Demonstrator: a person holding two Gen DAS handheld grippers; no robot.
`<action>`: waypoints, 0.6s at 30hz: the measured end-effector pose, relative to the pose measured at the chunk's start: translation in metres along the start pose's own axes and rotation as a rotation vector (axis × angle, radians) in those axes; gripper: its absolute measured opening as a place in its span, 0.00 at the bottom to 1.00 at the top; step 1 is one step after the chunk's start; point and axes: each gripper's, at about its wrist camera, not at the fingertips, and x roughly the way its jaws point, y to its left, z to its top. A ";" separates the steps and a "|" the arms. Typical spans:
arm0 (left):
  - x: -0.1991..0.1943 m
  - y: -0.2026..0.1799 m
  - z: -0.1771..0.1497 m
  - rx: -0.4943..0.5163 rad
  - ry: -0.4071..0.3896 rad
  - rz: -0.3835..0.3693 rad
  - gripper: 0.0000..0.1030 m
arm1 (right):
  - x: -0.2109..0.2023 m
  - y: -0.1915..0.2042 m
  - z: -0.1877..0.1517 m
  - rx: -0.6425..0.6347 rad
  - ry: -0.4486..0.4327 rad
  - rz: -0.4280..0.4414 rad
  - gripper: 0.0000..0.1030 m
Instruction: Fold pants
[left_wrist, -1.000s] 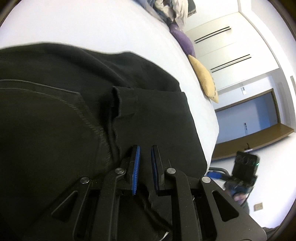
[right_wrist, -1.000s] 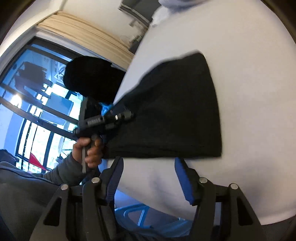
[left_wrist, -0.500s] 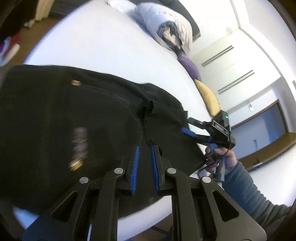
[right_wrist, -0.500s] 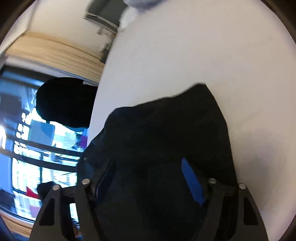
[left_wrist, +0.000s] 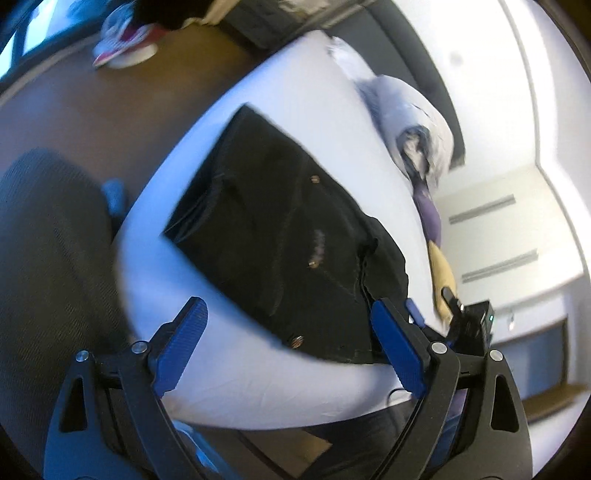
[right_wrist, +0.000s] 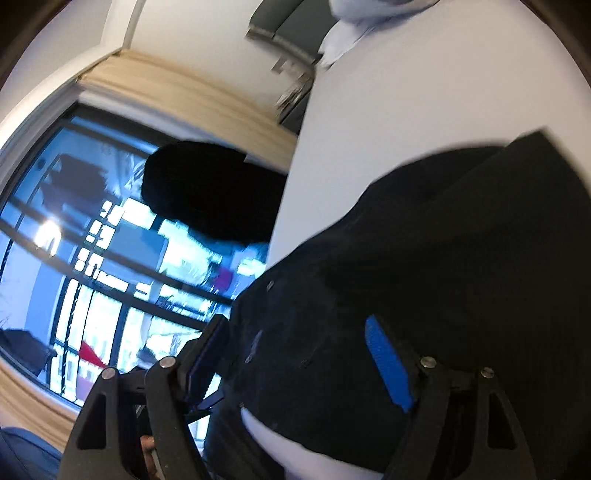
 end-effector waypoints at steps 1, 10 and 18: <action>-0.001 0.008 -0.003 -0.012 -0.002 0.004 0.88 | 0.005 0.002 -0.004 -0.003 0.008 0.005 0.77; 0.025 0.038 0.011 -0.115 -0.019 -0.022 0.88 | 0.012 -0.007 -0.004 0.031 -0.004 0.056 0.77; 0.044 0.071 0.028 -0.228 -0.074 -0.125 0.80 | 0.008 -0.022 -0.005 0.075 -0.041 0.082 0.76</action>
